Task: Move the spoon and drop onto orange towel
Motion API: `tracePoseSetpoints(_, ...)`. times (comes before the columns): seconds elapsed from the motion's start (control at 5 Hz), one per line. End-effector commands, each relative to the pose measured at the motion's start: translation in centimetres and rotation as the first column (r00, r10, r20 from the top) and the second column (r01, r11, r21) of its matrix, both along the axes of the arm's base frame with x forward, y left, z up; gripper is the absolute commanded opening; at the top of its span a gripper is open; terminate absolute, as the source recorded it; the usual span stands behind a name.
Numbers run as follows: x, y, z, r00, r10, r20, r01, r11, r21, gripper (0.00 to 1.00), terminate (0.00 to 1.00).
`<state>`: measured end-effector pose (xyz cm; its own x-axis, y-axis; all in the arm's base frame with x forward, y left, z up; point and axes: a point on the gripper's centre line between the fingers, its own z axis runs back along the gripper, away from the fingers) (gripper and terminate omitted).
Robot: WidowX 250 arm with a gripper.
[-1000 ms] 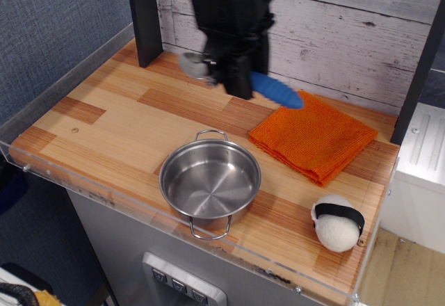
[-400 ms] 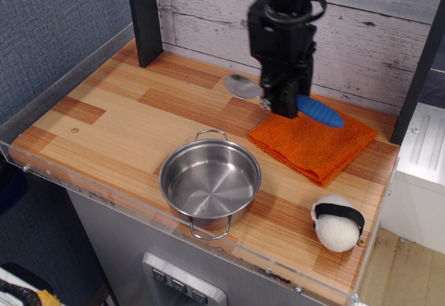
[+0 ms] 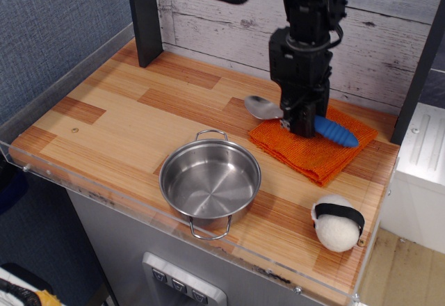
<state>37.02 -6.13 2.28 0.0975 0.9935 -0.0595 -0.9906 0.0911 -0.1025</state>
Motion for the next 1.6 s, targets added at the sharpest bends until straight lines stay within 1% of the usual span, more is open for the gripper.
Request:
tracePoseSetpoints(0.0, 0.1, -1.1, 0.4, 0.999, -0.008, 0.034, 0.008, 1.0, -0.003, 1.0, 0.0)
tracePoseSetpoints(0.2, -0.2, -0.7, 0.7, 1.0, -0.004, 0.021, 0.003, 1.0, 0.026, 1.0, 0.0)
tracePoseSetpoints(0.4, -0.7, -0.1, 1.0, 1.0, 0.013, 0.015, -0.013, 1.0, 0.017, 1.0, 0.0)
tracePoseSetpoints(0.6, -0.9, -0.2, 2.2, 0.999, 0.024, 0.027, -0.024, 1.0, -0.003, 1.0, 0.0)
tracePoseSetpoints(0.8, -1.1, -0.5, 4.9, 0.998, 0.039, 0.043, -0.036, 0.998, -0.054, 1.0, 0.0)
tracePoseSetpoints(1.0, -1.7, -0.4, 8.8, 0.995, 0.038, 0.095, -0.031, 0.997, -0.068, 1.0, 0.0)
tracePoseSetpoints(1.2, -3.2, 0.3, 11.4, 0.993, 0.031, 0.11, -0.022, 0.997, -0.078, 1.0, 0.0)
tracePoseSetpoints(1.4, -4.9, 1.4, 14.5, 0.988, 0.043, 0.146, -0.03, 0.995, -0.09, 1.0, 0.0)
